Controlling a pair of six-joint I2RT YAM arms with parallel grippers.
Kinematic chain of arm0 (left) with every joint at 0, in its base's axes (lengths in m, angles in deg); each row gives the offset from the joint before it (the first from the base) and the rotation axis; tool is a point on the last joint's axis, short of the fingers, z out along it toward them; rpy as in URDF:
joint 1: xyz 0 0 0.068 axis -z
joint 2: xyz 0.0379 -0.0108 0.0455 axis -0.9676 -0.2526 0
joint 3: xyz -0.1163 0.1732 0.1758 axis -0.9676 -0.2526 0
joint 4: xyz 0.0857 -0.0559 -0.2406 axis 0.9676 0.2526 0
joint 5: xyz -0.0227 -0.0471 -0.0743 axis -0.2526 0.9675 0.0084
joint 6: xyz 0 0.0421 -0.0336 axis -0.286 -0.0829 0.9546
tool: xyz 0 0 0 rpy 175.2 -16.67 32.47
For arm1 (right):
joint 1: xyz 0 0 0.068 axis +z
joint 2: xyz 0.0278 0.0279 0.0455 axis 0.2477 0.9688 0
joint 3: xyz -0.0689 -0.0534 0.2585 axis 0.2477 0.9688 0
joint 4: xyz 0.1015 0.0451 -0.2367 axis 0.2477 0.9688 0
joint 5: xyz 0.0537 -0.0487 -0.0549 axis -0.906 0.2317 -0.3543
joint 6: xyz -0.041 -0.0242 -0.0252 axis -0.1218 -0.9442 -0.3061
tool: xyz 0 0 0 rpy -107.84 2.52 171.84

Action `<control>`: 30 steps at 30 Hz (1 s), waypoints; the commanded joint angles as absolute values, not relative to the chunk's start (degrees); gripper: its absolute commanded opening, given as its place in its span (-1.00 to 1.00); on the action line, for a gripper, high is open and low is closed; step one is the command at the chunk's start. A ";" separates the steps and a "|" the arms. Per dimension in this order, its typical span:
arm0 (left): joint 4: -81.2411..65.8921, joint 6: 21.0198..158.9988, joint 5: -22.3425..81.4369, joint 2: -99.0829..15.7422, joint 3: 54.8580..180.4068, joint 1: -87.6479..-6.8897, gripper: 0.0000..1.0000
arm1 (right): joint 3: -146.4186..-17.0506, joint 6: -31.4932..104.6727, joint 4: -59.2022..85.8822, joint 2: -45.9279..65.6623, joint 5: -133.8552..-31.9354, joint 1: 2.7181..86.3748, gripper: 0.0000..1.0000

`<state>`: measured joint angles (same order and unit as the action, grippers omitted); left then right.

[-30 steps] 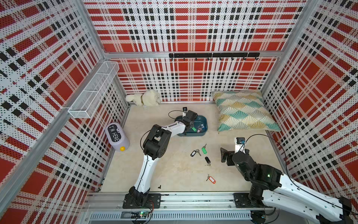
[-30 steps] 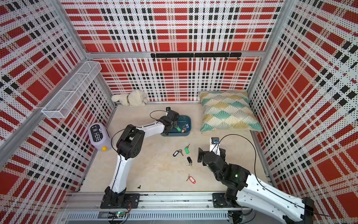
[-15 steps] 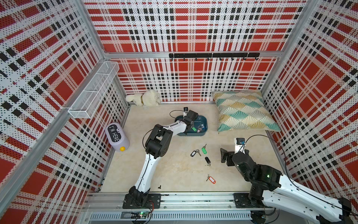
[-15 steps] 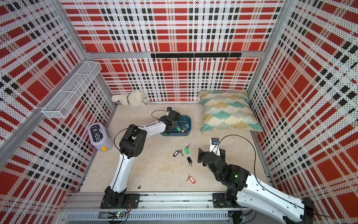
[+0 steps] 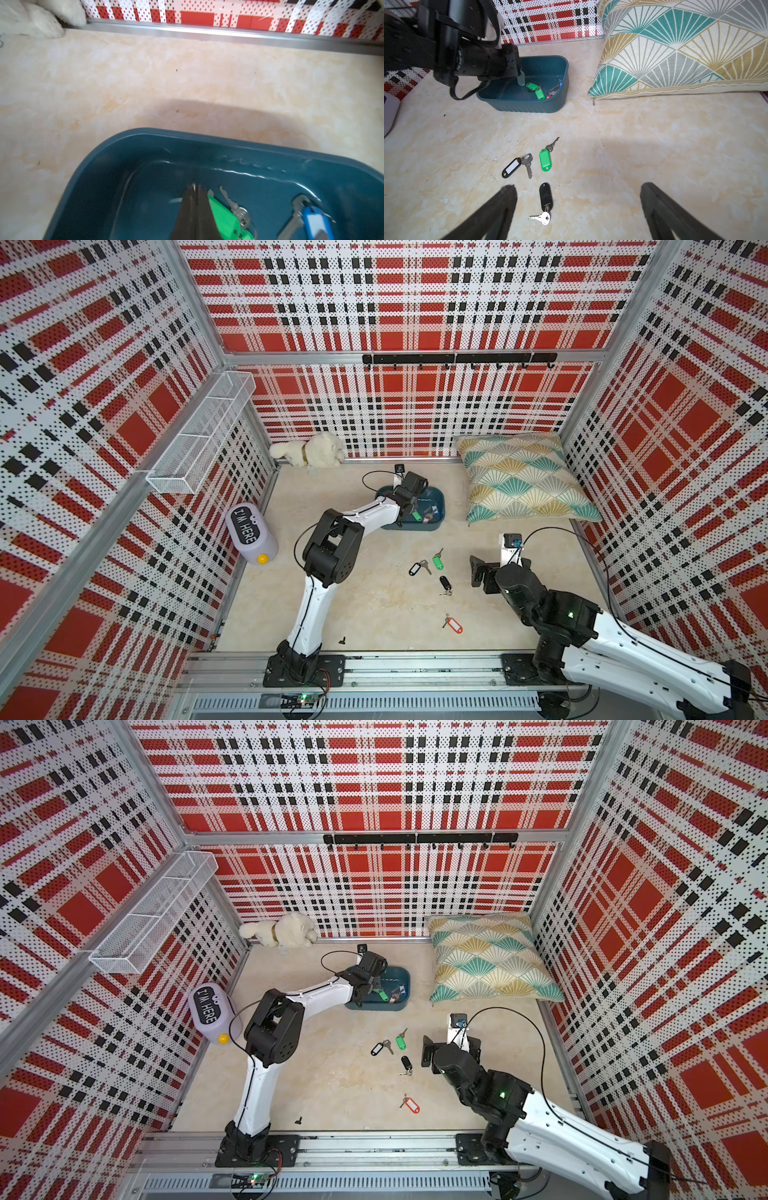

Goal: Take the keys out of the storage box
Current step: Pick up the key from the storage box, then place the key at the center of the board.

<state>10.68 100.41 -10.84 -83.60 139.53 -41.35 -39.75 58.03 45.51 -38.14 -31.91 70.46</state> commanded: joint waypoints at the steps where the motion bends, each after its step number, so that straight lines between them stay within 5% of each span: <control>1: 10.11 100.16 -12.17 -78.68 137.17 -40.59 -1.00 | -38.91 57.61 43.46 -37.69 -32.49 70.05 1.00; 11: 8.25 103.57 -14.10 -59.65 122.31 -35.06 -1.00 | -39.68 54.53 38.13 -34.33 -32.26 68.23 1.00; 19: 4.14 114.51 -17.97 -36.27 96.56 -18.51 -1.00 | -44.16 52.62 36.45 -24.52 -32.74 61.60 1.00; 30: 1.63 129.94 -18.92 -35.64 81.48 -6.11 -1.00 | -46.82 52.51 34.86 -19.08 -35.91 57.85 1.00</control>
